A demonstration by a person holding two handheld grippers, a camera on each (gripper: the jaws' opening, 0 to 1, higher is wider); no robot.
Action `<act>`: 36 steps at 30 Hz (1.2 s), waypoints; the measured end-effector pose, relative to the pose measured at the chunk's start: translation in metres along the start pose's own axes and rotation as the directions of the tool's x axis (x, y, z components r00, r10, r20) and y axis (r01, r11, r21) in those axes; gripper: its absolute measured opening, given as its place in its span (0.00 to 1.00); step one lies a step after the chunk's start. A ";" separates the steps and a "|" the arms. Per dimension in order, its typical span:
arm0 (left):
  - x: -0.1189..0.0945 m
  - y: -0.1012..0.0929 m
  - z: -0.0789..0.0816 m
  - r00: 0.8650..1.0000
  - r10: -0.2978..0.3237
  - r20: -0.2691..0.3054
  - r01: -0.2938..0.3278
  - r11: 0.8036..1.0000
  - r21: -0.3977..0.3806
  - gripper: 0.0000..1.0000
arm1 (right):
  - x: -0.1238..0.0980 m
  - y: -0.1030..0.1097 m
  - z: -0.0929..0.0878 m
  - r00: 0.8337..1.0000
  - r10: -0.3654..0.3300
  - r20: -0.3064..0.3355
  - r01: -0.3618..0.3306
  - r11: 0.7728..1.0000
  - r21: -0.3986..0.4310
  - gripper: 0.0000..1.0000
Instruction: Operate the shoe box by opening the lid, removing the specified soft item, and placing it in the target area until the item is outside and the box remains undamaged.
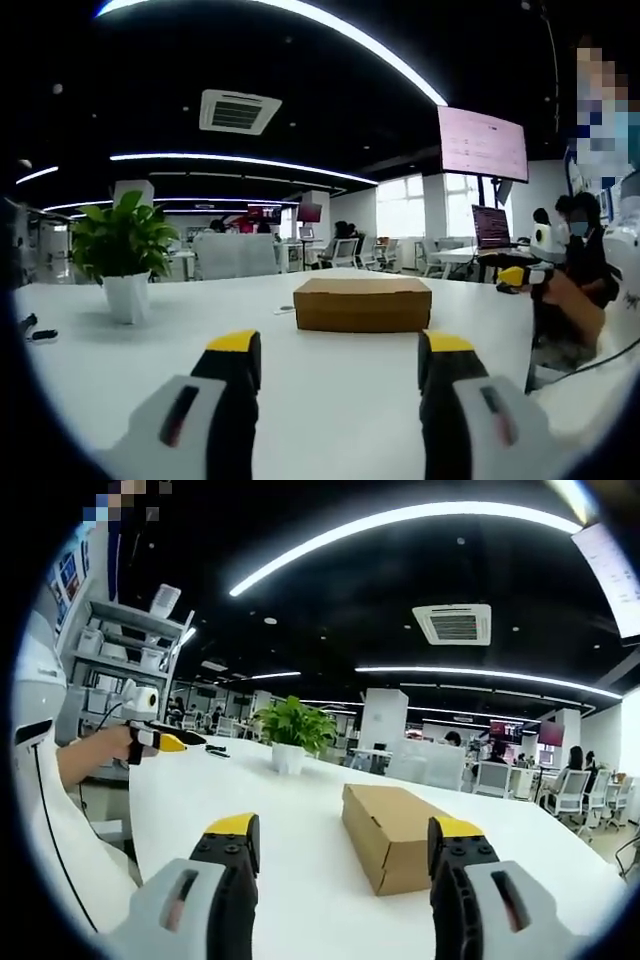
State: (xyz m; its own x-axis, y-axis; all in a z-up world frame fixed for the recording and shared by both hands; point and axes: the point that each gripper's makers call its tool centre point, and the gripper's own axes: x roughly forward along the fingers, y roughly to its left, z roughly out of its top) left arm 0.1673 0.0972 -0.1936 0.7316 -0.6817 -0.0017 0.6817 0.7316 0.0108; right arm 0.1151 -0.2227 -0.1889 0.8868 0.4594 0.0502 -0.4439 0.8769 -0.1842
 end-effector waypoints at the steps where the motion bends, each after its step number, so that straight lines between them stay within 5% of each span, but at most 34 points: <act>1: 0.001 0.000 0.000 1.000 0.003 -0.006 -0.003 1.000 0.009 0.67 | 0.000 0.001 0.000 1.000 0.002 -0.001 -0.002 1.000 0.000 0.71; 9: 0.000 0.001 -0.003 1.000 0.004 -0.027 -0.003 1.000 0.017 0.71 | 0.000 0.000 -0.003 1.000 -0.002 -0.007 0.002 1.000 0.005 0.71; 13: -0.001 0.009 0.003 0.999 0.034 0.010 -0.035 0.999 0.032 0.68 | 0.001 -0.002 -0.004 1.000 -0.016 -0.004 0.016 1.000 0.005 0.72; 19: 0.008 0.013 0.005 1.000 -0.027 0.012 0.027 0.999 -0.038 0.70 | 0.004 -0.009 -0.002 0.998 -0.063 0.006 0.063 0.998 -0.004 0.75; 29: 0.017 0.020 0.009 0.999 -0.043 0.010 0.043 0.998 -0.042 0.78 | 0.008 -0.015 0.002 0.993 -0.121 0.007 0.121 0.992 -0.025 0.88; 36: 0.026 0.017 0.012 0.999 -0.051 0.005 0.051 0.999 -0.003 0.79 | 0.009 -0.013 -0.003 0.993 -0.117 -0.007 0.117 0.993 -0.020 0.86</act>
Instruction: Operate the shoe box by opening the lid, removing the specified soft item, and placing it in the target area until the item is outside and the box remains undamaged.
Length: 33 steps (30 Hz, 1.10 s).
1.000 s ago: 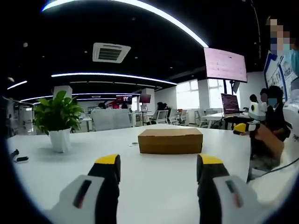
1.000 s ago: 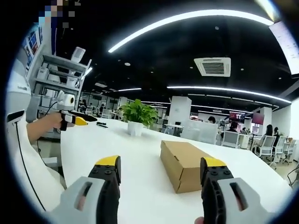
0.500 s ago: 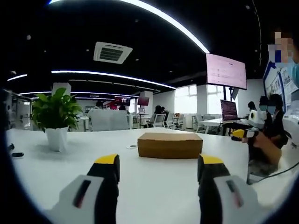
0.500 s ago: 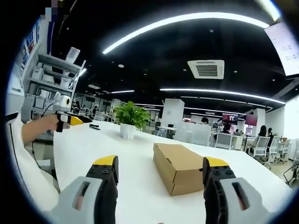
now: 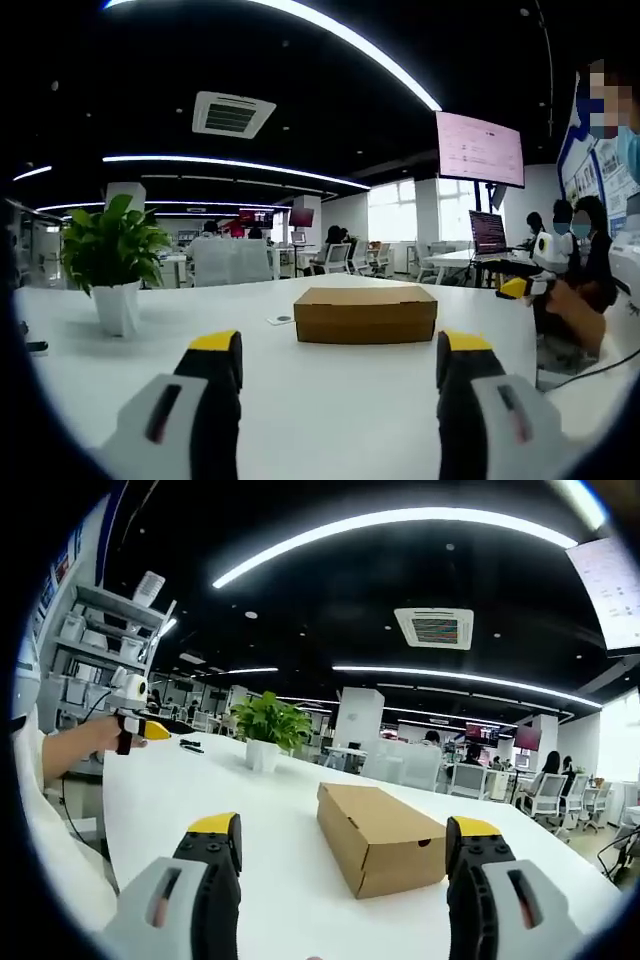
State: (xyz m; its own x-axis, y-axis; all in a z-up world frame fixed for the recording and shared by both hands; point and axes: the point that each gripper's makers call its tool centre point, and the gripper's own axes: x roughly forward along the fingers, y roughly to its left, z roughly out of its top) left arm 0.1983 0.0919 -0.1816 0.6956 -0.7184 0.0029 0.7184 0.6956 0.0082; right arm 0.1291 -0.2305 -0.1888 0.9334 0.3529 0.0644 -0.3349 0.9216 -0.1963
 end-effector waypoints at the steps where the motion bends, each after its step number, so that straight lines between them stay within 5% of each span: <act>1: 0.000 -0.001 0.000 1.000 -0.002 -0.006 0.002 1.000 0.002 0.76 | 0.000 0.000 0.000 1.000 0.002 -0.001 -0.002 1.000 0.003 0.85; 7: 0.007 -0.009 0.000 1.000 -0.010 -0.018 0.011 0.999 0.048 0.79 | -0.004 0.019 0.006 0.996 0.083 0.029 -0.083 0.996 -0.023 0.82; 13: 0.019 -0.007 0.001 0.999 -0.046 -0.005 0.046 0.999 -0.017 0.79 | -0.006 0.014 0.002 0.999 0.035 -0.006 -0.036 0.997 -0.067 0.82; 26: 0.040 -0.011 0.002 0.996 -0.080 -0.038 0.081 0.996 0.027 0.82 | -0.007 0.005 -0.001 1.000 0.020 -0.010 -0.020 0.999 -0.039 0.82; 33: 0.043 -0.011 -0.003 0.994 -0.083 -0.074 0.087 0.995 0.048 0.82 | -0.011 0.005 0.005 0.998 0.046 0.037 -0.048 0.997 0.056 0.83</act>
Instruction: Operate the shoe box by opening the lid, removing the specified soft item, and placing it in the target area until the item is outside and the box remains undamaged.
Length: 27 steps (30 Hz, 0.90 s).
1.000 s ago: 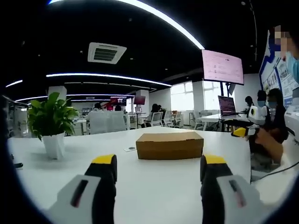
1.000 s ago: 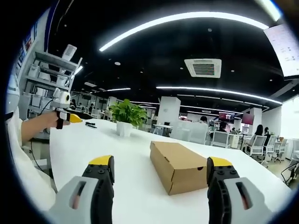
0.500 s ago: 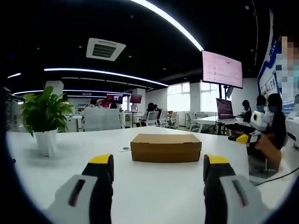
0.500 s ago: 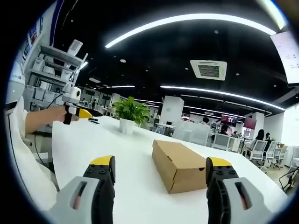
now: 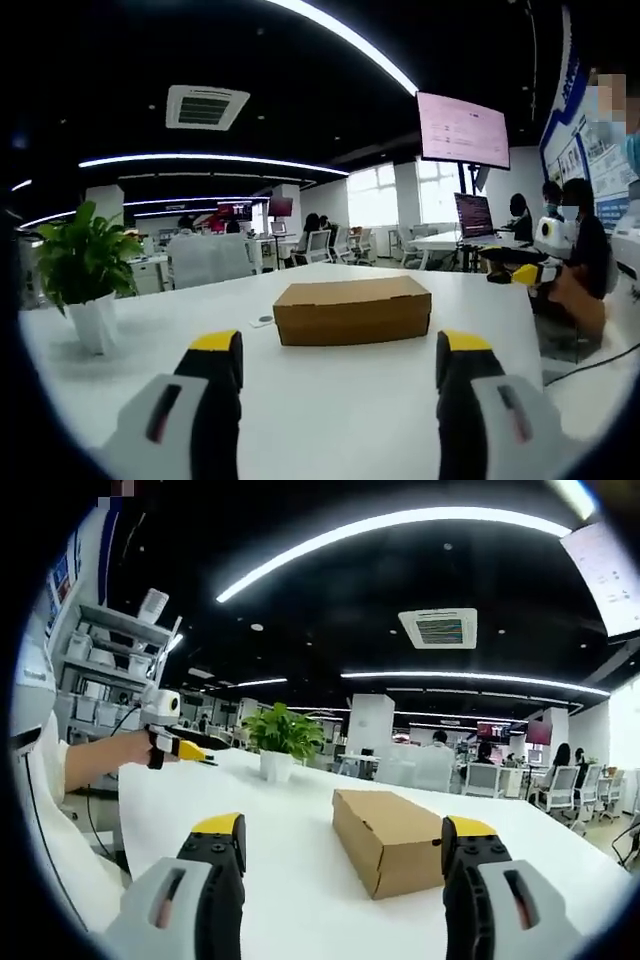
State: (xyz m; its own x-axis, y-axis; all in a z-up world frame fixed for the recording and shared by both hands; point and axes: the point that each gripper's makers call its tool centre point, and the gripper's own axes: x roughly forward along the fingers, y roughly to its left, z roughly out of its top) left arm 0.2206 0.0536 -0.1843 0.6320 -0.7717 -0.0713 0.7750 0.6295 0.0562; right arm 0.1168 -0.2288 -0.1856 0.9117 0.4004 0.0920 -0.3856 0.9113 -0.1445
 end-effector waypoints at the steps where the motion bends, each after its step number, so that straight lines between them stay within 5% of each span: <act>1: 0.001 0.001 0.000 1.000 0.002 0.004 -0.002 1.000 -0.005 0.82 | 0.000 -0.002 -0.001 1.000 -0.010 -0.004 0.010 1.000 -0.004 0.83; 5: 0.004 -0.001 0.001 1.000 -0.021 0.022 0.022 0.999 -0.046 0.90 | 0.000 -0.009 -0.003 0.999 -0.047 -0.008 0.046 0.999 -0.021 0.83; 9: 0.005 0.002 0.004 0.999 -0.014 0.045 0.016 0.999 -0.050 0.86 | -0.001 -0.004 0.010 0.998 -0.016 0.063 0.015 1.000 0.014 0.85; 20: 0.011 0.012 -0.001 0.999 -0.005 0.042 0.006 0.999 -0.033 0.86 | 0.005 -0.006 -0.011 0.998 -0.049 -0.044 0.047 0.998 -0.046 0.80; 27: 0.019 0.008 -0.002 0.996 -0.072 0.060 0.075 0.996 -0.040 0.87 | 0.003 -0.012 -0.004 0.997 -0.083 -0.004 0.082 0.997 -0.006 0.78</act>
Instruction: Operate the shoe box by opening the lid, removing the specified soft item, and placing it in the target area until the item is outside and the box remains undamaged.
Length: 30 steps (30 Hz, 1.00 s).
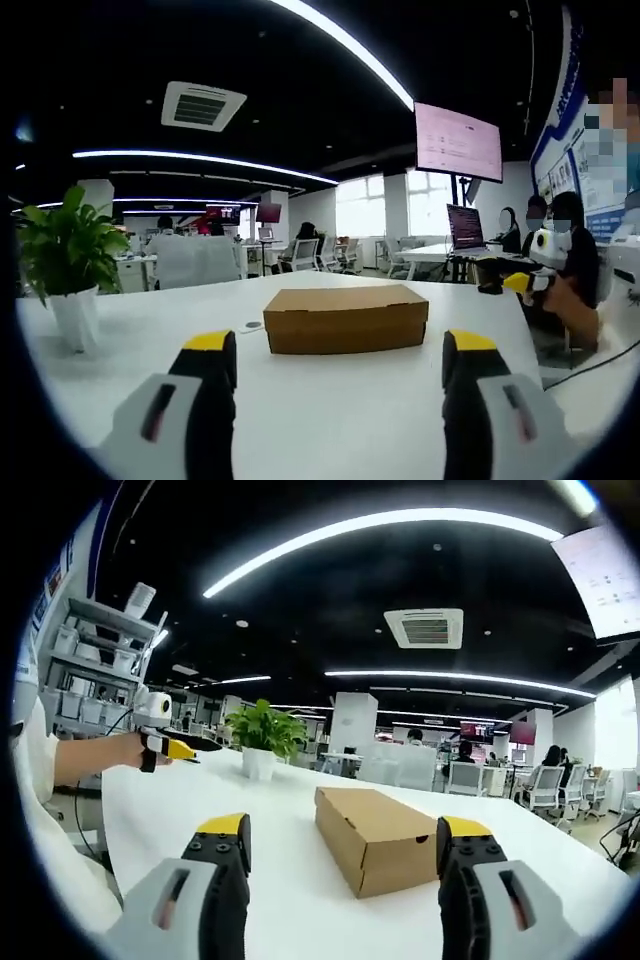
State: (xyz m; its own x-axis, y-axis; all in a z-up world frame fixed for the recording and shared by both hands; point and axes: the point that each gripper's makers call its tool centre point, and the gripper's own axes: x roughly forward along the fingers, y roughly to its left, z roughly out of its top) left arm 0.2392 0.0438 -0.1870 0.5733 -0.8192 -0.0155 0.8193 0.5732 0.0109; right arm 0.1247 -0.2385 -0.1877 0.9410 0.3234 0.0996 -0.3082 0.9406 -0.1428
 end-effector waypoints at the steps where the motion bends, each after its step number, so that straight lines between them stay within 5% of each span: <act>1: 0.001 0.001 0.000 1.000 0.003 0.003 -0.003 1.000 0.001 0.87 | 0.000 -0.001 0.000 1.000 -0.003 0.000 0.003 1.000 0.003 0.79; 9: 0.012 0.001 0.000 1.000 -0.003 -0.010 0.003 0.999 0.031 0.87 | 0.000 -0.005 -0.002 1.000 -0.023 0.007 0.023 1.000 0.008 0.80; 18: 0.028 0.003 0.008 0.999 -0.034 -0.015 0.035 0.998 0.050 0.88 | 0.004 -0.004 -0.013 0.998 -0.039 -0.041 0.034 0.994 -0.101 0.75; 30: 0.034 0.007 0.012 0.999 -0.041 -0.018 0.042 0.997 0.063 0.90 | 0.009 -0.013 -0.011 0.997 -0.061 -0.042 0.060 0.998 -0.011 0.83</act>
State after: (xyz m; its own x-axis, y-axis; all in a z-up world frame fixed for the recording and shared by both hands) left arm 0.2643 0.0202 -0.1755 0.5389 -0.8416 -0.0344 0.8412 0.5357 0.0736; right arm 0.1381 -0.2489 -0.1958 0.9631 0.2609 0.0666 -0.2491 0.9572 -0.1476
